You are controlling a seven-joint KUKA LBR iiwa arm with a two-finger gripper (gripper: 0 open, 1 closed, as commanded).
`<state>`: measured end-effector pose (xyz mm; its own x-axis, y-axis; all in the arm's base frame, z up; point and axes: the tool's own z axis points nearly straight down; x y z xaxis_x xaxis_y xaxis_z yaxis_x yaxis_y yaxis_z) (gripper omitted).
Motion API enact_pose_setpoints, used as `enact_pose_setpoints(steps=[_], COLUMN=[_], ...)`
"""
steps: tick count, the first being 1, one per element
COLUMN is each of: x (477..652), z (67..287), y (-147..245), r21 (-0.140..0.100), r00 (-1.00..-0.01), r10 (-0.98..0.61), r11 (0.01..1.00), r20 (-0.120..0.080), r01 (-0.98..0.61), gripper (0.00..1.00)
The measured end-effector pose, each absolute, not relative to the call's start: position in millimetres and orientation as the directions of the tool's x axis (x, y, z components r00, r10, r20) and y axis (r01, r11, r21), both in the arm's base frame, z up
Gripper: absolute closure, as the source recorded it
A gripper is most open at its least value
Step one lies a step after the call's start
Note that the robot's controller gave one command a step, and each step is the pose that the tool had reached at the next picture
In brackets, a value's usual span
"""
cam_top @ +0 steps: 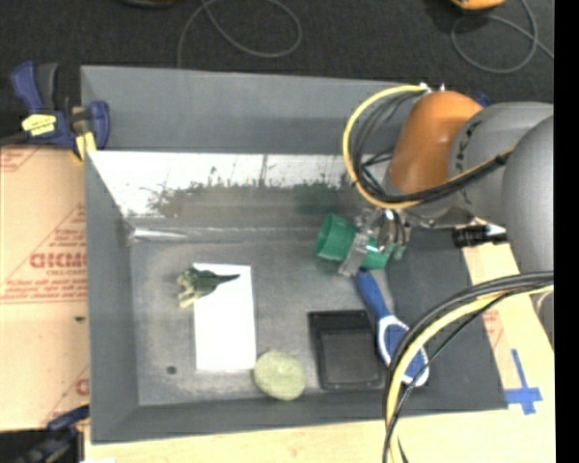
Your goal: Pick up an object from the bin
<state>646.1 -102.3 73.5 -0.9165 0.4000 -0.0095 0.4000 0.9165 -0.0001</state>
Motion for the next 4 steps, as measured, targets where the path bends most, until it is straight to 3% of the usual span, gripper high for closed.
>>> enact_pose_setpoints(steps=[2,3,4], x=[645.2,641.8,643.0], z=[76,94,117], y=[-102,-102,-101], r21=[-0.001,-0.003,-0.001], r00=[-0.917,-0.917,-0.917], r10=[0.399,0.400,0.399], r11=[0.917,0.917,0.917], r20=[-0.008,0.005,0.002], r01=[0.399,0.400,0.399], gripper=[1.00,1.00,1.00])
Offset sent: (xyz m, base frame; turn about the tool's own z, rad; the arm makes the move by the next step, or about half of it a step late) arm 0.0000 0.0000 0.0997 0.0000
